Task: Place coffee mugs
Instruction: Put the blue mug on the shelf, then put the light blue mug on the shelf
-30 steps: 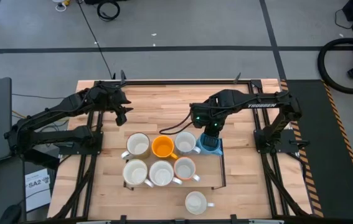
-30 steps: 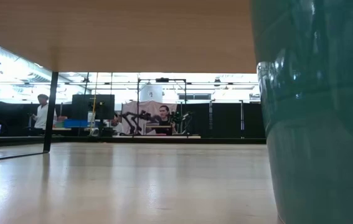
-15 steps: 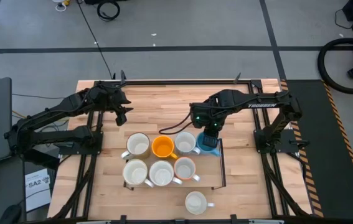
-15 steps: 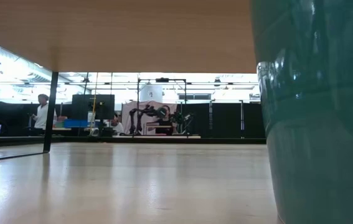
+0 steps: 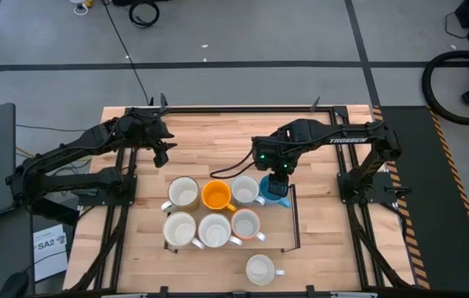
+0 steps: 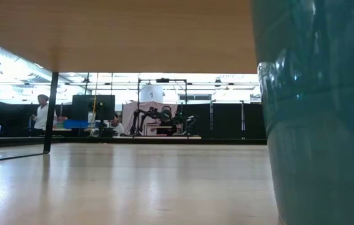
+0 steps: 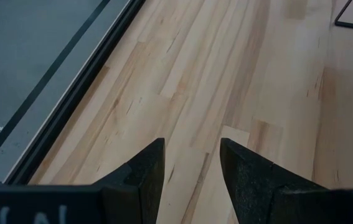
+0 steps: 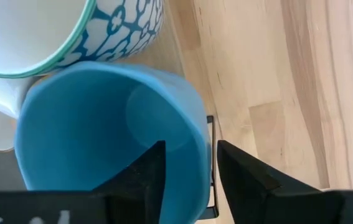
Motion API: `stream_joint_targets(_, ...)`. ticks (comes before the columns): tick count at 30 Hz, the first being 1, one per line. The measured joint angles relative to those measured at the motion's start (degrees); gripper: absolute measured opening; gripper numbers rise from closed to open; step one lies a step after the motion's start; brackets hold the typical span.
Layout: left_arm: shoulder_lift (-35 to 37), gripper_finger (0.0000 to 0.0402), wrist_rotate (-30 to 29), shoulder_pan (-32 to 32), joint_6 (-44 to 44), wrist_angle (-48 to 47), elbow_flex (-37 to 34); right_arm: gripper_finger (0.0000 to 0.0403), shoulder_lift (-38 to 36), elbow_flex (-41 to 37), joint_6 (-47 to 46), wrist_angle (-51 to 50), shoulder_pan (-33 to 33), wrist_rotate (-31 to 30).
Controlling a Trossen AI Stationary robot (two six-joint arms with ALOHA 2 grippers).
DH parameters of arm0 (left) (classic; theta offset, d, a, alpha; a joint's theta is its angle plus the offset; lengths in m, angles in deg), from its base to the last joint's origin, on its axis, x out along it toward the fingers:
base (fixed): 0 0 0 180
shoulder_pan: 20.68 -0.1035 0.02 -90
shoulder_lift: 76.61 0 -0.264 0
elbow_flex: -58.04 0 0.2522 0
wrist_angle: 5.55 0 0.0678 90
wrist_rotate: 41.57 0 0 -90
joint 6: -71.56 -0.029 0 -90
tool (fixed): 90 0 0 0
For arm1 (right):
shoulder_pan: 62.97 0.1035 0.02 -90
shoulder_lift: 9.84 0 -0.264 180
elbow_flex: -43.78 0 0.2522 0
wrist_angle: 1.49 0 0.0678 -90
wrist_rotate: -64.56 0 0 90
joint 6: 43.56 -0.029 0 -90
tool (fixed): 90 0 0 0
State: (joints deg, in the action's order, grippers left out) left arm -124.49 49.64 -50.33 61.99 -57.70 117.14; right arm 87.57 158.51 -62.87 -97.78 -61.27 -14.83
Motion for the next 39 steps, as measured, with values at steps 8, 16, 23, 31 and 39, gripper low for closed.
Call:
stream_joint_targets(8, 0.00, 0.0160, 0.00, -0.02, 0.01, 0.02, 0.00, 0.0152, 0.00, 0.00, 0.00, 0.00, 0.00, -0.33)
stream_joint_targets(16, 0.00, 0.0160, -0.02, -0.02, 0.00, 0.02, 0.00, 0.0152, -0.05, 0.00, -0.02, 0.00, 0.00, -0.11)
stream_joint_targets(23, 0.00, 0.0160, 0.00, 0.00, 0.00, 0.02, 0.00, 0.0152, -0.11, 3.47, -0.01, -0.11, 0.02, -0.10)
stream_joint_targets(31, 0.00, 0.0160, -0.02, -0.01, -0.09, 0.02, 0.00, 0.0152, -0.13, 12.90, -1.39, -3.43, 0.27, -0.33)
stream_joint_targets(39, 0.00, 0.0160, -0.02, -0.01, -0.09, 0.02, 0.00, 0.0151, -0.17, 18.63, -11.90, -1.96, 5.10, -1.42)
